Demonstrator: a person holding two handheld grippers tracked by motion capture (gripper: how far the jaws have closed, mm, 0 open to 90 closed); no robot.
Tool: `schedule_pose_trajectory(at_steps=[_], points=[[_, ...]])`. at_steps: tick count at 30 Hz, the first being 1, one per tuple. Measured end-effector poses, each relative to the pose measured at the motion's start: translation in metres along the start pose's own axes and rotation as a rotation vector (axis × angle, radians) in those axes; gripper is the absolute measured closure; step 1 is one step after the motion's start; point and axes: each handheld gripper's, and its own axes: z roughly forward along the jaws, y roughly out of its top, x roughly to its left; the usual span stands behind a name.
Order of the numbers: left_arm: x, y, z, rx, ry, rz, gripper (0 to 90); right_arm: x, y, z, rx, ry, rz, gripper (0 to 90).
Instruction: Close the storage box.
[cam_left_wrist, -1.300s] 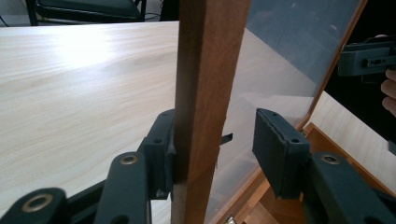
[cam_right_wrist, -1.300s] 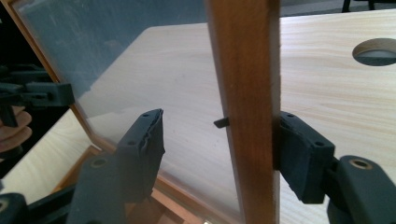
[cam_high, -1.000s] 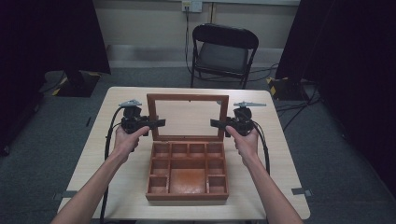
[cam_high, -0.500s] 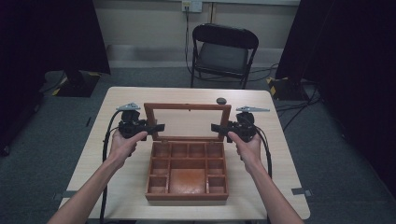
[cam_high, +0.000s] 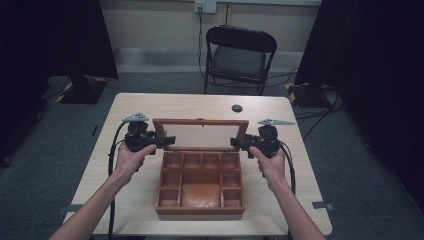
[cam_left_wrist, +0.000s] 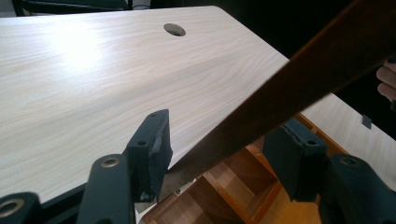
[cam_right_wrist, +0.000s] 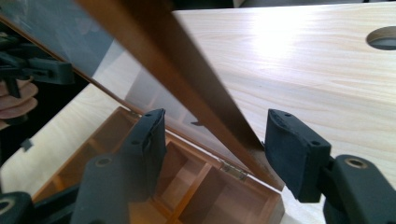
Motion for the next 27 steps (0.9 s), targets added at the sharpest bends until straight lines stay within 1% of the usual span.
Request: schedule_pose_trajectory(at_steps=[1, 4, 7, 10, 11, 13, 16, 17, 20, 21, 27], points=[[-0.0006, -0.0005, -0.0004, 0.0, 0.002, 0.003, 41.6, -0.0014, -0.0009, -0.0012, -0.007, 0.008, 0.006, 40.8], [-0.0016, -0.0022, -0.0011, -0.002, -0.004, 0.0, 40.6, -0.0004, -0.0028, -0.0014, -0.009, 0.006, 0.006, 40.8], [-0.0032, -0.0056, -0.0018, -0.02, -0.008, -0.008, 40.3, 0.0002, -0.0036, -0.0019, -0.007, 0.006, 0.008, 40.6], [-0.0038, -0.0067, -0.0026, -0.02, -0.005, -0.008, 39.5, 0.0001, -0.0048, -0.0027, -0.008, 0.014, -0.002, 40.5], [-0.0026, -0.007, -0.003, -0.022, -0.021, -0.01, 39.3, 0.0004, -0.0053, -0.003, -0.007, 0.013, -0.002, 40.5], [-0.0024, -0.0072, -0.0032, -0.021, -0.024, -0.012, 39.1, 0.0011, -0.0063, -0.0034, -0.011, 0.013, -0.007, 40.4], [-0.0047, -0.0087, -0.0034, -0.025, -0.017, -0.007, 38.4, 0.0018, -0.0072, -0.0039, -0.011, 0.011, -0.012, 40.1], [-0.0052, -0.0087, -0.0036, -0.02, -0.012, 0.001, 38.0, 0.0023, -0.0073, -0.004, -0.009, 0.012, -0.016, 39.2], [-0.0062, -0.0088, -0.003, -0.021, -0.013, 0.002, 36.9, 0.0025, -0.0075, -0.004, -0.008, 0.016, -0.006, 37.3], [-0.0062, -0.0088, -0.0026, -0.021, -0.015, 0.002, 37.3, 0.0019, -0.0076, -0.0038, 0.001, 0.014, 0.001, 34.0], [-0.0064, -0.0085, -0.0031, -0.016, -0.02, 0.013, 38.4, -0.0022, -0.0108, -0.0043, 0.021, -0.006, 0.005, 32.7]])
